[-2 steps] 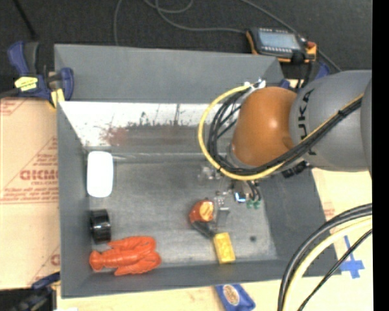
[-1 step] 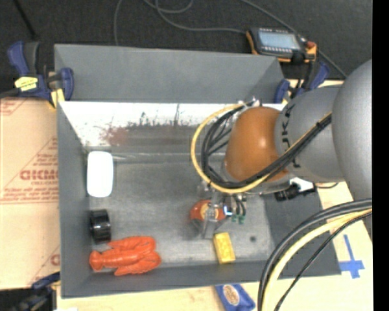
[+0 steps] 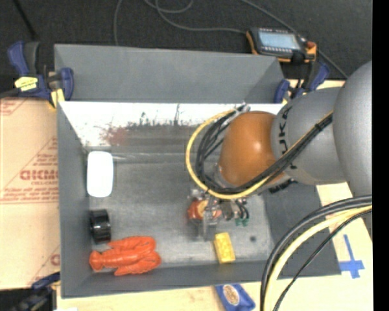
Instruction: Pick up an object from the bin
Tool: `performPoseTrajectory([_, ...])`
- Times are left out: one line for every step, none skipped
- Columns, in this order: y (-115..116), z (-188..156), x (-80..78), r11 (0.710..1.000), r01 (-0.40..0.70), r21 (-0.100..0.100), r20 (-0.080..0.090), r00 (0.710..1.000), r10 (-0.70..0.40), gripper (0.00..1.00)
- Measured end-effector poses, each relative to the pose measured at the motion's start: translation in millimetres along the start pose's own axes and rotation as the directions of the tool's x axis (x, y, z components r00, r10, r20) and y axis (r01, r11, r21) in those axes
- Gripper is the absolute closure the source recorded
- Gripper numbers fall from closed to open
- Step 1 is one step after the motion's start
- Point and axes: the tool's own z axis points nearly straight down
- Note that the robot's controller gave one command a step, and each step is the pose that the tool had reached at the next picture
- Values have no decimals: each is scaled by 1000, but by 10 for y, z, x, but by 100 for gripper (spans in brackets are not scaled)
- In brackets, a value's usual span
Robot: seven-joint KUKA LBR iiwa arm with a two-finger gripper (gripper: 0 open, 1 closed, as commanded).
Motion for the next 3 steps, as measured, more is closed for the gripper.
performPoseTrajectory([0,0,0,1000,0,0,0,1000,0,100])
performPoseTrajectory([1,-53,14,1000,-1,0,-1,1000,1,100])
performPoseTrajectory([2,-283,11,1000,-1,0,3,1000,1,100])
